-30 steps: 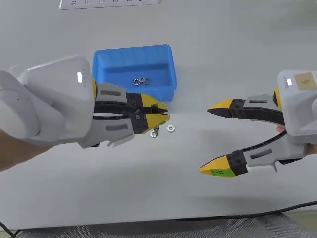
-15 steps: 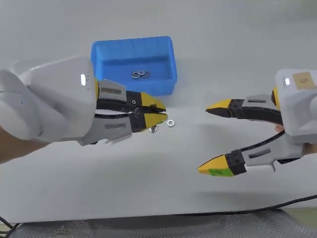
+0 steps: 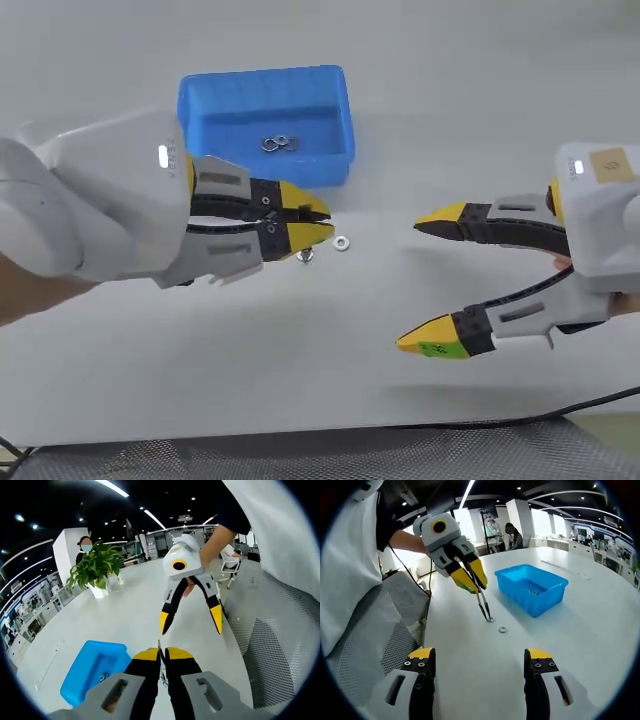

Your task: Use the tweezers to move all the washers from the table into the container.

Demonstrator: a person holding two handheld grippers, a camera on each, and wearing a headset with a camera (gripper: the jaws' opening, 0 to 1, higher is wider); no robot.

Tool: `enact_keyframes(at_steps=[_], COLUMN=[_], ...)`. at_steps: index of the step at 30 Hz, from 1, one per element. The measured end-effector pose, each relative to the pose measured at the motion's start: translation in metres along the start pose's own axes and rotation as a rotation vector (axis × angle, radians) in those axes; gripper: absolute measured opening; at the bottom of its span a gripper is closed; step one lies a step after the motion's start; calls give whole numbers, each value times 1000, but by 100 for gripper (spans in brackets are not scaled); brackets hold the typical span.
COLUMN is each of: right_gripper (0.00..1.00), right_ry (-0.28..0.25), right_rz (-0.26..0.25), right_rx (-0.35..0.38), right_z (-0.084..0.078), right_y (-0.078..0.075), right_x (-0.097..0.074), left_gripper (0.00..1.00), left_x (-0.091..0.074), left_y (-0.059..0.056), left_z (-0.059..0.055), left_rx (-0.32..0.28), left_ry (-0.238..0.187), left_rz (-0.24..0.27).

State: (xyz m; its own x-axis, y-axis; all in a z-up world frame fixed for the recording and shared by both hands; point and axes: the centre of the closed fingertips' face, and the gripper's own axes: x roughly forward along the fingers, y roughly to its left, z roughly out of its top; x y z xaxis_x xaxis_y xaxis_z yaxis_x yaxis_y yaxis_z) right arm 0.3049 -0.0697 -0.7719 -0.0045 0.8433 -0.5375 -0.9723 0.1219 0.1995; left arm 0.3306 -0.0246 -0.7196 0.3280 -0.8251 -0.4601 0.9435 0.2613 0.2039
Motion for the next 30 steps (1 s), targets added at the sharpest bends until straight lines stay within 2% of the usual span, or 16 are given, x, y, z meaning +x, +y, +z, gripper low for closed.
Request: enact_keyframes(at_steps=[6,13,18,25,30], right_gripper=[73,72,71,68,60], right_ry=[4,-2,9,-3,-30], right_rz=[6,18,50,85,92], right_rx=[4,-5,-35,-89,-108], right_z=[-1,3,9,28,39], right_y=[1,2,5,-1,-6], right_x=[1,7,21,48,65], left_gripper=[7,7,7,7,7], left_x=[0,0,0,-2,-3], left_y=[-1,-2,-4,-2,-2], left_z=[0,1,1,0,-1], left_rx=[-15,-69,-73,-92,-98], left_ry=[-6,-19,-22,-25,-27], left_rz=[-7,-26,-35,-37,-37])
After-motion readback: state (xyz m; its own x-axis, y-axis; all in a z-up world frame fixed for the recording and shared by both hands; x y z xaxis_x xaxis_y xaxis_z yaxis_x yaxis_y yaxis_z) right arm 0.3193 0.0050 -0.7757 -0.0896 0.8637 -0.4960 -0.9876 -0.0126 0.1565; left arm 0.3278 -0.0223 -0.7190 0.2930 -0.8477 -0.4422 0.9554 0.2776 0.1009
